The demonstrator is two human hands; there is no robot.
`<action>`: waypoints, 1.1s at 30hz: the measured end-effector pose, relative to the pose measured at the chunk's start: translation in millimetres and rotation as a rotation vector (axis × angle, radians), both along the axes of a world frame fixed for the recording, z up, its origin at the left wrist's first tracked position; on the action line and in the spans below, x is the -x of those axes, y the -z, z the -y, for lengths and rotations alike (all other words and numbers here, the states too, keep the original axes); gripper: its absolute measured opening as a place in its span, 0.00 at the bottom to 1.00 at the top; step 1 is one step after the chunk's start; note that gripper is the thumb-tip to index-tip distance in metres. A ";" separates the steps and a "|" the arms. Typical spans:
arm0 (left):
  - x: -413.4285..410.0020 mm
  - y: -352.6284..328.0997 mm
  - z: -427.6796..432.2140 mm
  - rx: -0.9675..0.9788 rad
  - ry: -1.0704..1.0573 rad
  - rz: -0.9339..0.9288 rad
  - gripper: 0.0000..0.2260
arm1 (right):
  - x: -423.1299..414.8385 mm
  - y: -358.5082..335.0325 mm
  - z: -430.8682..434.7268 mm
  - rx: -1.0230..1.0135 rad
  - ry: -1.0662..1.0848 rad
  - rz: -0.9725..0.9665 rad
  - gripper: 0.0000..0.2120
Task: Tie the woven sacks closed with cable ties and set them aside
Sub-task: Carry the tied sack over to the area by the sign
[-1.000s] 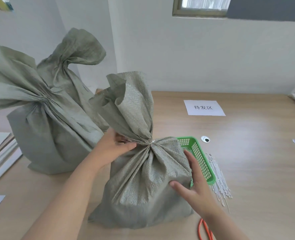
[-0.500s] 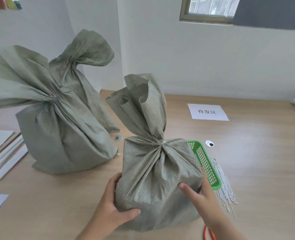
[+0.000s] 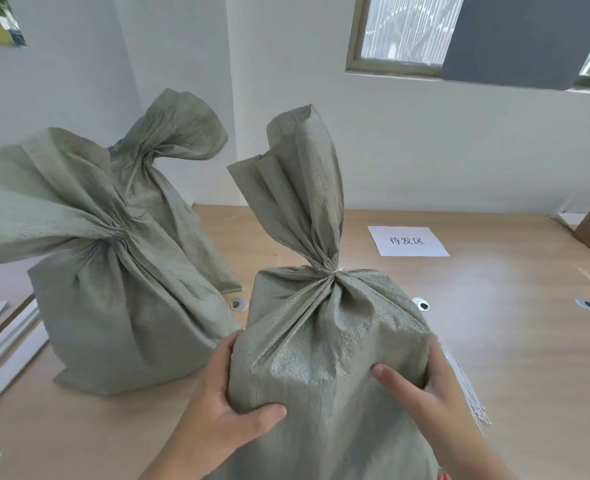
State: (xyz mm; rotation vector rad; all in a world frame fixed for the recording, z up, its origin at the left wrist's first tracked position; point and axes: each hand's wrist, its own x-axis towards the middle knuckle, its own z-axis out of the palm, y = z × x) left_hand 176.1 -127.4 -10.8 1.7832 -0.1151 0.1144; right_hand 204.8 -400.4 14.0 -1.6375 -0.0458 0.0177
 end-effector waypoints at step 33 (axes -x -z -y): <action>-520.7 35.0 14.3 -0.081 -0.118 0.011 0.46 | -538.5 43.0 15.4 0.365 -0.061 0.163 0.36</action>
